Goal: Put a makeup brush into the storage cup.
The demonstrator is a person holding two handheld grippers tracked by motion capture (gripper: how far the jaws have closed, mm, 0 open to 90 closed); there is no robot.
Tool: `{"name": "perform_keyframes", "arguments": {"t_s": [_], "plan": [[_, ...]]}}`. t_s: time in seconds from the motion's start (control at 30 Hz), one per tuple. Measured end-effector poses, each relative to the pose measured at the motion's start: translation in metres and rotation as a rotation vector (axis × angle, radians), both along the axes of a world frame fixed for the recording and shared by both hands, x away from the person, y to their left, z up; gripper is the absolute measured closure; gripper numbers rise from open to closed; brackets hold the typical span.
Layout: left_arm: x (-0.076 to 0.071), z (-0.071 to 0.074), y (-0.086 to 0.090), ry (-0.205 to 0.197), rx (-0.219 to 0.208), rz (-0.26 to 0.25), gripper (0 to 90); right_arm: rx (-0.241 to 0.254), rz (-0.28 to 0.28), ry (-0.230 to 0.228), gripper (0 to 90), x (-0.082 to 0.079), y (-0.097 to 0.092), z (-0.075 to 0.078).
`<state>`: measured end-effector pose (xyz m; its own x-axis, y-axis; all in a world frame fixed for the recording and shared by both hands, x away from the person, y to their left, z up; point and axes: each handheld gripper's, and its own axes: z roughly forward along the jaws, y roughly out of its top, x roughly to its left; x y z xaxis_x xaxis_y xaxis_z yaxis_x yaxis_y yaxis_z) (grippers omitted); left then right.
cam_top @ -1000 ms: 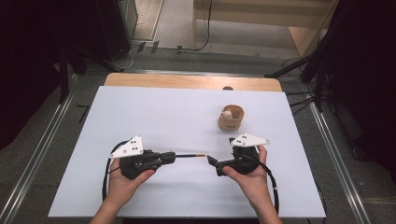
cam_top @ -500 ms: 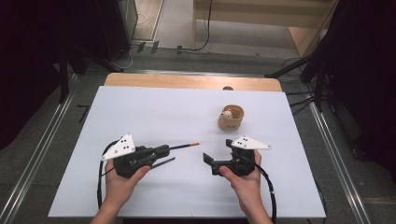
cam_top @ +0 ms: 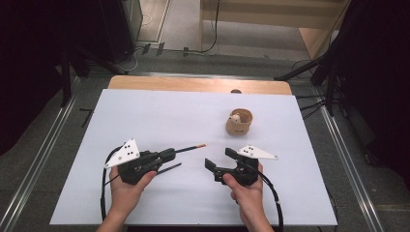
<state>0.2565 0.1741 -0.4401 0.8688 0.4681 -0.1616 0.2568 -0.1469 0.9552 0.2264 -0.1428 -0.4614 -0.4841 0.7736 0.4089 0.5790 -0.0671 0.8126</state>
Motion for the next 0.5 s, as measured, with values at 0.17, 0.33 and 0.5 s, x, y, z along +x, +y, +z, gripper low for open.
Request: {"name": "perform_keyframes", "arguments": {"t_s": [0.17,0.33,0.5], "plan": [[-0.002,0.0,-0.001,-0.016,-0.008,0.014,86.0,0.023,-0.036,0.012,10.6,-0.002,0.008,-0.003],[-0.004,-0.002,-0.006,-0.021,-0.019,0.026,86.0,0.135,-0.072,0.037,13.1,-0.006,0.013,-0.006],[-0.007,-0.002,-0.009,-0.036,-0.026,0.037,86.0,0.191,-0.09,0.048,13.2,-0.01,0.021,-0.009]]}}
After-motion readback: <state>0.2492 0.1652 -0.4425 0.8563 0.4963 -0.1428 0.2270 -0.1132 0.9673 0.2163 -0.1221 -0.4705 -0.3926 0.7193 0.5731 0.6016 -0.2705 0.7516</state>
